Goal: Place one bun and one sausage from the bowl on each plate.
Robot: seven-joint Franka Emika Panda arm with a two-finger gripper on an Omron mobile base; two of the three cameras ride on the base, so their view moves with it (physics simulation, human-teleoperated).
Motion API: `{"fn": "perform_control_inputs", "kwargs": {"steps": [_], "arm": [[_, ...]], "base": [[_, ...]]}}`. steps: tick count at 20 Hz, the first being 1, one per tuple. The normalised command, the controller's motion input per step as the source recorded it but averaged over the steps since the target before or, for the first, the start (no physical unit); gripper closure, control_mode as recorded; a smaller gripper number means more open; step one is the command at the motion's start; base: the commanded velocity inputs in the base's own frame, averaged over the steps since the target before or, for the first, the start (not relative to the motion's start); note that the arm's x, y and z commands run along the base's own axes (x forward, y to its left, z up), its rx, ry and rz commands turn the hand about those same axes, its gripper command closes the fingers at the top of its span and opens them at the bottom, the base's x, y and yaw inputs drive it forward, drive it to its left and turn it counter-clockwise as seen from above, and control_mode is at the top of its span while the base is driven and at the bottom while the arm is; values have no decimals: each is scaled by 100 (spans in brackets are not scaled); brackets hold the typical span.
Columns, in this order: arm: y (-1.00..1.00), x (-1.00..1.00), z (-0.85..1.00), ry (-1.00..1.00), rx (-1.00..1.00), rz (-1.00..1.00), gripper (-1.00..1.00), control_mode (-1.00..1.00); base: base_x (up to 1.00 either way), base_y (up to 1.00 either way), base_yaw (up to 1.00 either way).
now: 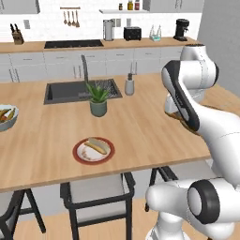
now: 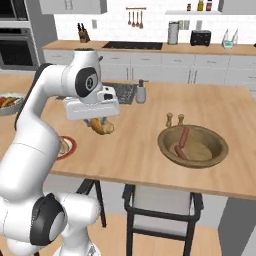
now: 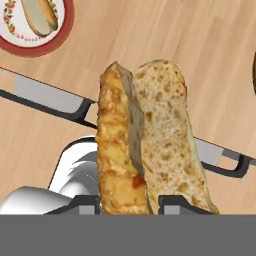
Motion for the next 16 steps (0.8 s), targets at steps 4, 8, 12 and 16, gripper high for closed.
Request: {"fn": "perform_control_inputs", "kwargs": {"steps": [4, 8, 12, 16], "arm": [[0, 0, 0, 0, 0, 0, 100, 100], [0, 0, 0, 0, 0, 0, 100, 100], [0, 0, 0, 0, 0, 0, 100, 100], [0, 0, 0, 0, 0, 0, 100, 100]], "base": [[0, 100, 0], [3, 99, 0], [5, 99, 0], [10, 93, 0]]}}
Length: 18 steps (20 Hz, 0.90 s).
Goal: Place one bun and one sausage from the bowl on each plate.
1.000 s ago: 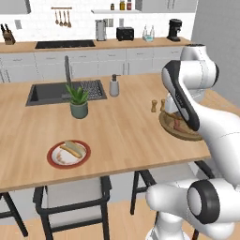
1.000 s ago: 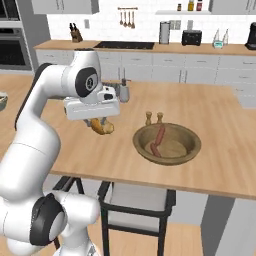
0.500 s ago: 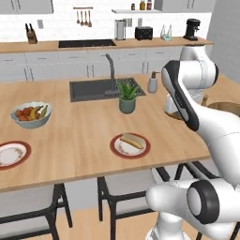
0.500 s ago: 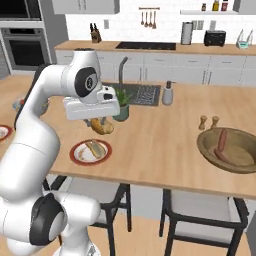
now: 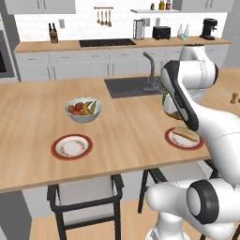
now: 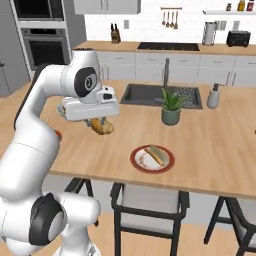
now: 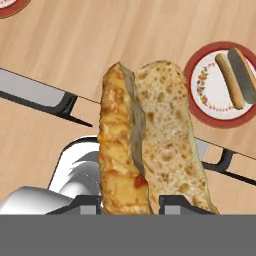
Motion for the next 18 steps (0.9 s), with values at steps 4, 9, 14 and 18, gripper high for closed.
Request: {"fn": "perform_control_inputs", "kwargs": {"steps": [4, 9, 14, 18], "arm": [[0, 0, 0, 0, 0, 0, 100, 100], [0, 0, 0, 0, 0, 0, 100, 100], [0, 0, 0, 0, 0, 0, 100, 100], [0, 0, 0, 0, 0, 0, 100, 100]], "base": [[8, 89, 0], [8, 86, 0], [9, 77, 0], [0, 12, 0]]}}
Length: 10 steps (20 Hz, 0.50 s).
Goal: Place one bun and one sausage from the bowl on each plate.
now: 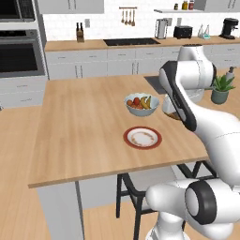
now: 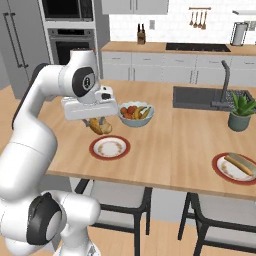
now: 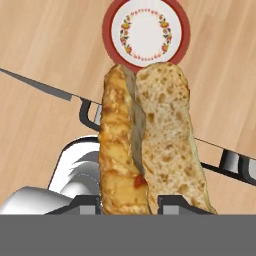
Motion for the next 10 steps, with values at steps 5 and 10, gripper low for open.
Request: {"fn": "perform_control_inputs", "kwargs": {"steps": [5, 10], "arm": [[0, 0, 0, 0, 0, 0, 100, 100], [0, 0, 0, 0, 0, 0, 100, -100]], "base": [[0, 0, 0], [0, 0, 0]]}}
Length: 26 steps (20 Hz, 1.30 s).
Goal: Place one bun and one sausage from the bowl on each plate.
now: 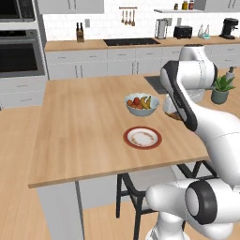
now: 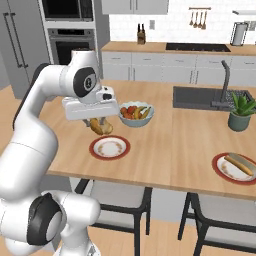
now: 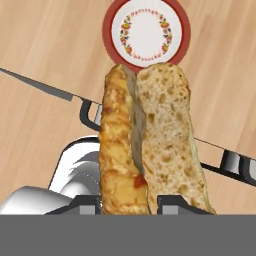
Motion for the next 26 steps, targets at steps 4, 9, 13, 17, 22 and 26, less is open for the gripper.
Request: {"fn": "perform_control_inputs", "kwargs": {"steps": [4, 9, 13, 17, 22, 26], "arm": [[0, 0, 0, 0, 0, 0, 100, -100], [-15, -1, -34, -5, 9, 0, 100, -100], [-1, 0, -62, -29, 0, 0, 100, -100], [0, 2, -40, -25, 0, 1, 100, -100], [19, 18, -8, -4, -1, 5, 100, -100], [22, 29, 0, 0, 0, 14, 100, -100]], "base": [[0, 0, 0], [0, 0, 0], [0, 0, 0], [0, 0, 0], [0, 0, 0], [0, 0, 0]]}}
